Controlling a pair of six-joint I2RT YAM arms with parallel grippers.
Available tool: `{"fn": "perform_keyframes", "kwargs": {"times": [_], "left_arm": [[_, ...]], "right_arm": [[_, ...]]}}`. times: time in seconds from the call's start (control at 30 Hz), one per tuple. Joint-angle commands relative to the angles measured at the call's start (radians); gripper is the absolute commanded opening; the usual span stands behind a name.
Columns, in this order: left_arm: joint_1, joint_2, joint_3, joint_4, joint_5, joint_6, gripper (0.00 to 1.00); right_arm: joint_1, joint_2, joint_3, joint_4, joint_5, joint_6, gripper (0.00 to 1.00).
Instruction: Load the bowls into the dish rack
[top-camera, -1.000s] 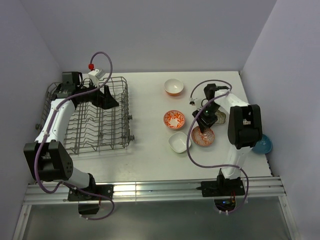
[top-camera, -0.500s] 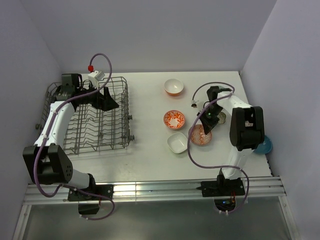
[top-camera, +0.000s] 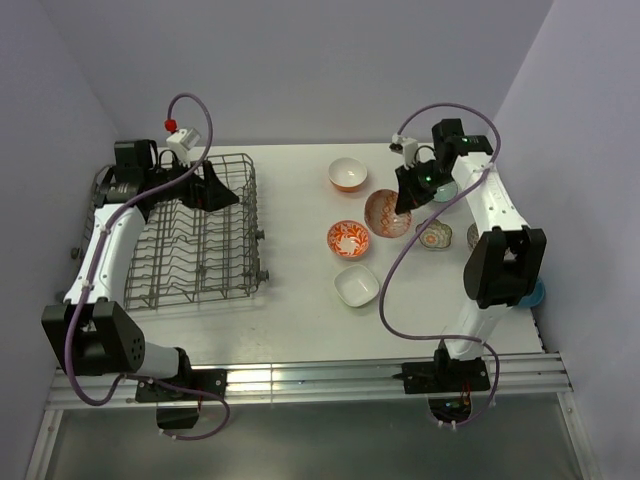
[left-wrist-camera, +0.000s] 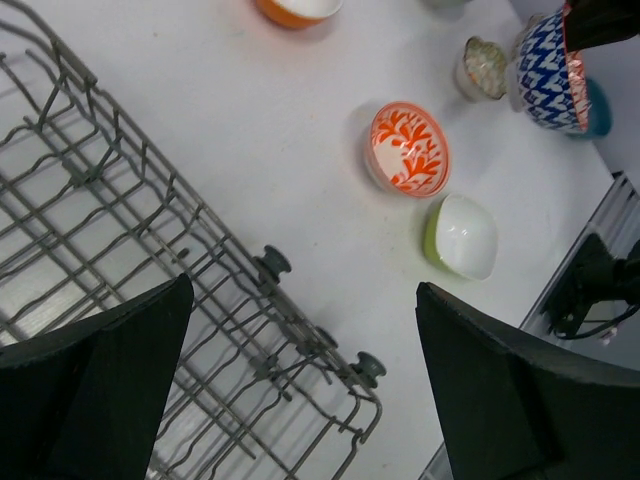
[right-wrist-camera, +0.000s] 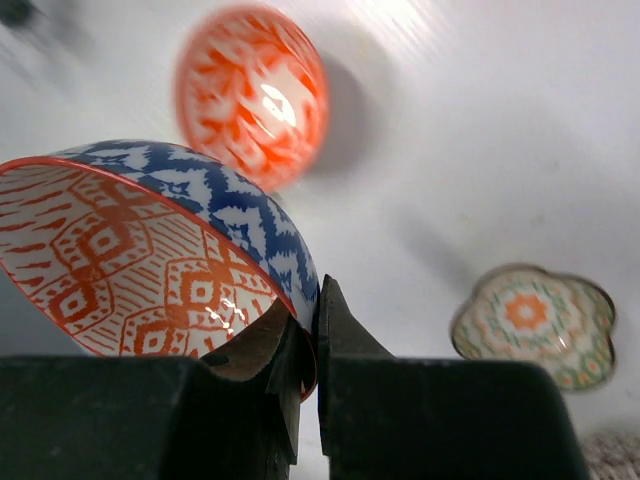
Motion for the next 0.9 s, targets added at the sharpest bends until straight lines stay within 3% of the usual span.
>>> {"fn": "perform_keyframes", "kwargs": {"times": [0.0,0.13,0.37,0.47,0.7,0.87], "left_arm": [[-0.003,-0.081,-0.011,0.115,0.079,-0.124,0.99],[-0.003,-0.145,-0.082,0.249,0.131,-0.288,1.0],[-0.032,-0.237,-0.296,0.543,0.215,-0.618,1.0],[-0.083,-0.242,-0.347,0.62,0.218,-0.712,0.99],[-0.139,-0.28,-0.458,0.85,0.151,-0.952,0.99],[-0.181,-0.267,-0.44,0.872,0.119,-0.975,0.99]], "right_arm": [[0.049,-0.057,0.07,0.084,-0.207,0.166,0.0],[0.145,-0.08,0.06,0.256,-0.281,0.315,0.0],[0.287,-0.126,-0.086,0.771,-0.379,0.741,0.0],[0.317,-0.114,-0.126,0.913,-0.407,0.872,0.0],[0.385,-0.074,-0.137,0.991,-0.347,0.958,0.0],[0.397,-0.033,-0.139,1.033,-0.384,1.055,0.0]]}}
